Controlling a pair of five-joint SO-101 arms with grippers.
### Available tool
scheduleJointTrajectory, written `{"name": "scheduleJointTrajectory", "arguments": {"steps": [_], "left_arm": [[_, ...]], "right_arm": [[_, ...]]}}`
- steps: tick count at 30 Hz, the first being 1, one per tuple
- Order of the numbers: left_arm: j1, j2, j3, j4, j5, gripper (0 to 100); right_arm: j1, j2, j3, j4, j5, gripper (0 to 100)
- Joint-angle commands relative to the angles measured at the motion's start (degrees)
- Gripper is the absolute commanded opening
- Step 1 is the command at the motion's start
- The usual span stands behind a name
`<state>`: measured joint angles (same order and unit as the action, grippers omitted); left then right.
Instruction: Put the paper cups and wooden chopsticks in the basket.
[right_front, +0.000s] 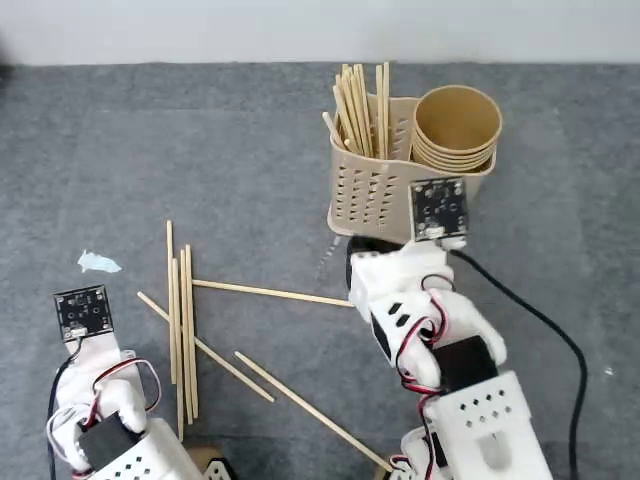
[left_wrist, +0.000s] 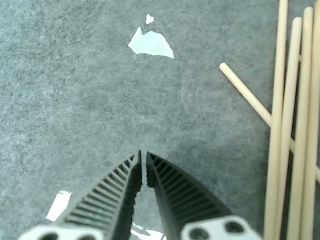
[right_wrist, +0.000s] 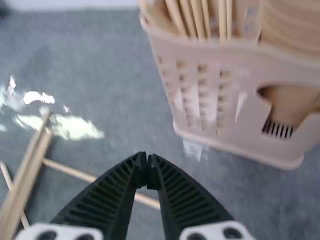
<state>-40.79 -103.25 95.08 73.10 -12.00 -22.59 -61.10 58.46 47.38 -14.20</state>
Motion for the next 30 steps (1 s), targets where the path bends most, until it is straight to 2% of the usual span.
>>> {"name": "scheduleJointTrajectory", "arguments": {"steps": [1, 7, 11, 15, 23, 26, 30], "left_arm": [[0.35, -0.88, -3.21, -1.14, -2.29, 2], [0.53, -0.53, -9.98, -0.70, -5.19, 2], [4.57, -0.44, -14.99, 3.87, -5.10, 6], [7.12, -0.44, -16.84, 4.31, -5.36, 6], [7.91, 0.35, -21.23, 4.57, -7.21, 6], [7.91, 6.86, -27.30, 4.57, -7.38, 6], [8.00, 23.38, -37.67, 6.86, -7.21, 4]], "right_arm": [[0.04, -1.27, 4.75, -3.38, -0.97, 0.9], [3.03, -1.27, 13.98, -10.59, -0.97, 0.9], [3.21, -1.27, 18.81, -17.89, -0.97, 0.9], [3.21, -1.27, 22.33, -22.64, -0.88, 0.9], [3.12, -1.27, 23.91, -24.84, -0.53, 0.9], [3.12, -1.27, 24.00, -24.48, -0.53, 0.9], [3.12, -1.27, 25.49, -25.10, -0.53, 0.9]]}}
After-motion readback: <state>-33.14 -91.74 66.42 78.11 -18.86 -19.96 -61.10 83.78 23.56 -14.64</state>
